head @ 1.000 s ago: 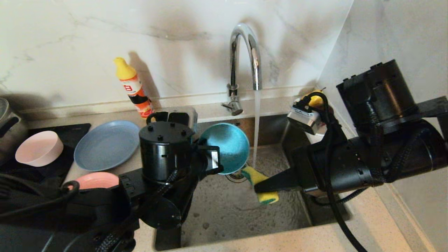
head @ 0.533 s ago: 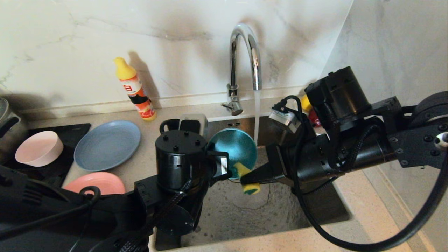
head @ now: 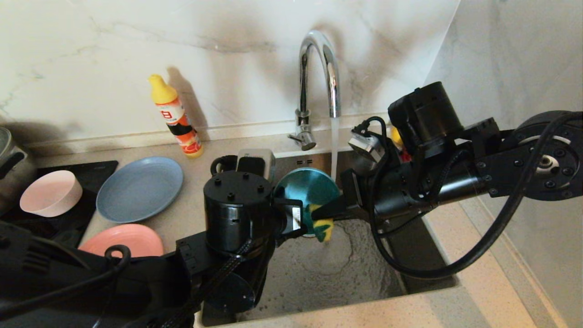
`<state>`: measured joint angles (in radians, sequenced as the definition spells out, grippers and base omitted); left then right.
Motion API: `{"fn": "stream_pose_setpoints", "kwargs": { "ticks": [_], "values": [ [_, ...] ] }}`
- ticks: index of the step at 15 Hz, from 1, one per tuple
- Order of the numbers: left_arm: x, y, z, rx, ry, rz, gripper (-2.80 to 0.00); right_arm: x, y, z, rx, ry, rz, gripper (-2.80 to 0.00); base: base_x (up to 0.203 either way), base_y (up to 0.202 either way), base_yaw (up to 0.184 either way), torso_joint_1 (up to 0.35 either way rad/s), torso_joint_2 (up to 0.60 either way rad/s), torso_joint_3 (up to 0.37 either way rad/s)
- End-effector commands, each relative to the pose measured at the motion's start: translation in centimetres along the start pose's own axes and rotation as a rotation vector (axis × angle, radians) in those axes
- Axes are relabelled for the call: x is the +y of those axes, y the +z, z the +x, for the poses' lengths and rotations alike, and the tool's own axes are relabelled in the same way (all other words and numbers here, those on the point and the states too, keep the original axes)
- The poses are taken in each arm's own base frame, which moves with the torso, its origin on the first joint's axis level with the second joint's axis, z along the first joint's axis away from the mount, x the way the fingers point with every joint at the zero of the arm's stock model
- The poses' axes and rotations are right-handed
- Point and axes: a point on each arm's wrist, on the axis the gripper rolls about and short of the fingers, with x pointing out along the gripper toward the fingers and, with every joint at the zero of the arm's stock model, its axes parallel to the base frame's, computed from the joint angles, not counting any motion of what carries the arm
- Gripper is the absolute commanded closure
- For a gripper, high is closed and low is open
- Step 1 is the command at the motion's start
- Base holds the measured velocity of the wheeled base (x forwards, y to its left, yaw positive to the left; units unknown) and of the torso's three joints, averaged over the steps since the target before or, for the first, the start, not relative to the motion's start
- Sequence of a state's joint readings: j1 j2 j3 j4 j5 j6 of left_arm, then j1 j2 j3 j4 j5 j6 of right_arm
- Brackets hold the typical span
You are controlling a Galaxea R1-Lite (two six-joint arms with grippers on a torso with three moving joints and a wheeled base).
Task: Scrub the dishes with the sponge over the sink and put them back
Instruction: Wipe the bowl
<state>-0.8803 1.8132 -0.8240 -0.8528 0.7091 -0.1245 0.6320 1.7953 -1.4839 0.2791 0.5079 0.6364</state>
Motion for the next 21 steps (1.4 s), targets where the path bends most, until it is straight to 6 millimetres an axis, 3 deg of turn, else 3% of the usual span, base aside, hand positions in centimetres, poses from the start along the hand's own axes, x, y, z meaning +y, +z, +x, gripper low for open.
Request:
{"fn": "stream_pose_setpoints", "kwargs": {
  "ticks": [1, 13, 19, 21],
  "values": [
    [0.0, 0.1, -0.3, -0.006, -0.001, -0.006, 0.0, -0.2, 0.5, -0.3, -0.018, 0.0, 0.009, 0.0, 0.0, 0.0, 0.0, 0.0, 0.0, 0.0],
    [-0.2, -0.5, -0.7, 0.007, -0.015, 0.001, 0.0, 0.9, 2.1, -1.1, -0.075, 0.034, 0.004, 0.0, 0.0, 0.0, 0.0, 0.0, 0.0, 0.0],
    [-0.2, -0.2, -0.9, -0.001, -0.02, -0.009, 0.0, 0.4, 1.2, 0.0, -0.028, 0.019, 0.012, 0.0, 0.0, 0.0, 0.0, 0.0, 0.0, 0.0],
    [0.0, 0.2, -1.1, -0.009, -0.02, -0.015, 0.0, 0.2, 1.1, -0.5, -0.037, 0.01, 0.017, 0.0, 0.0, 0.0, 0.0, 0.0, 0.0, 0.0]
  ]
}}
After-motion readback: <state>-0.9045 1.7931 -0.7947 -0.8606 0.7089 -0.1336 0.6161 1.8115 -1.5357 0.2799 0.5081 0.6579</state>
